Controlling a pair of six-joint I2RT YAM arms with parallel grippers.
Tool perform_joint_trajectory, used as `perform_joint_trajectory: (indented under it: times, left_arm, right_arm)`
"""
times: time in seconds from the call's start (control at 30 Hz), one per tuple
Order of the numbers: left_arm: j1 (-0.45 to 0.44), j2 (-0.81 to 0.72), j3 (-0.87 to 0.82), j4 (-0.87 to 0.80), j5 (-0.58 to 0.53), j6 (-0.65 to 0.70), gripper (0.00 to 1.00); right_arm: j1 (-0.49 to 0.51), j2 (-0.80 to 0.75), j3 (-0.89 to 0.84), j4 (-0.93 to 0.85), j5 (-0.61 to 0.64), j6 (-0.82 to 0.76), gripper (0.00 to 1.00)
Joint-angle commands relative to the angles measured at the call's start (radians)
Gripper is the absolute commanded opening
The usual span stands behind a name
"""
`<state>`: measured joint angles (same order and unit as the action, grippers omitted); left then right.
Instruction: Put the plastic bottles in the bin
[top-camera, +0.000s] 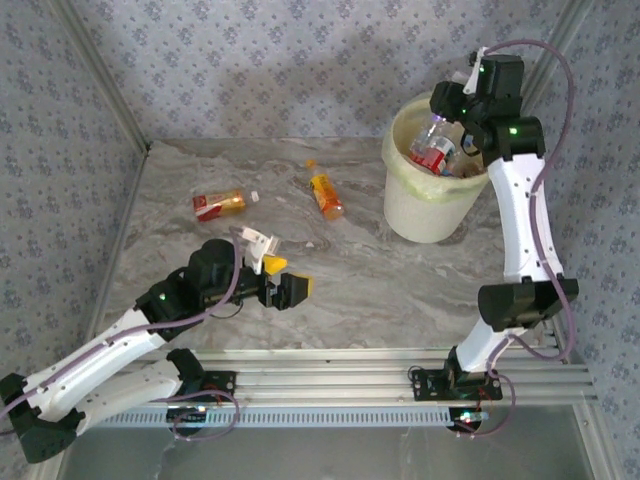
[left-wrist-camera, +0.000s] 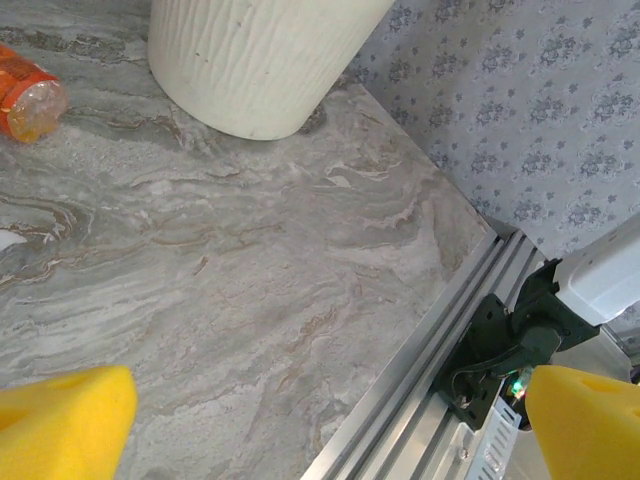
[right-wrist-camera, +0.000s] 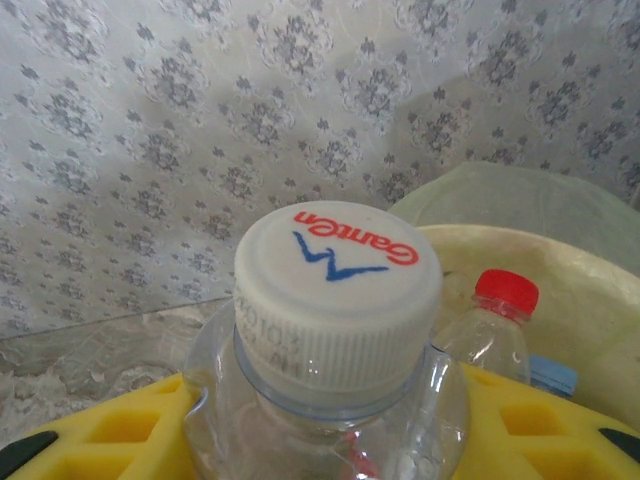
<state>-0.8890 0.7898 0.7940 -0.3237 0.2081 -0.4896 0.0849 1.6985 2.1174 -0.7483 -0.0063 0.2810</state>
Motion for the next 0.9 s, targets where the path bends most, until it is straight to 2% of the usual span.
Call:
perform_joint_trajectory:
  times: [0.0, 0.23, 0.4, 0.53, 0.73, 0.87]
  left_arm:
    - [-0.005, -0.026, 0.014, 0.005, -0.018, -0.015, 1.0]
    - [-0.005, -0.036, 0.013, -0.003, -0.021, -0.019, 1.0]
    - [-0.005, -0.035, 0.014, -0.009, -0.022, -0.024, 1.0]
    - [-0.006, -0.035, 0.015, -0.019, -0.027, -0.023, 1.0]
    - [-0.005, -0.017, 0.014, -0.038, -0.042, -0.023, 1.0]
    - [-0.005, 0.004, 0.019, -0.05, -0.076, -0.033, 1.0]
  right_arm:
    - [-0.007, 0.04, 0.047, -0.042, -0.059, 0.012, 0.53]
    - [-0.009, 0.101, 0.051, -0.093, -0.103, 0.029, 0.57]
    - [-0.011, 0.091, 0.054, -0.094, -0.097, 0.034, 0.73]
    - [-0.017, 0.081, 0.084, -0.121, -0.086, 0.025, 0.82]
    - [-0.026, 0.02, 0.069, -0.152, -0.074, 0.0, 0.85]
    - [-0.025, -0.092, -0.063, -0.104, -0.083, -0.014, 0.85]
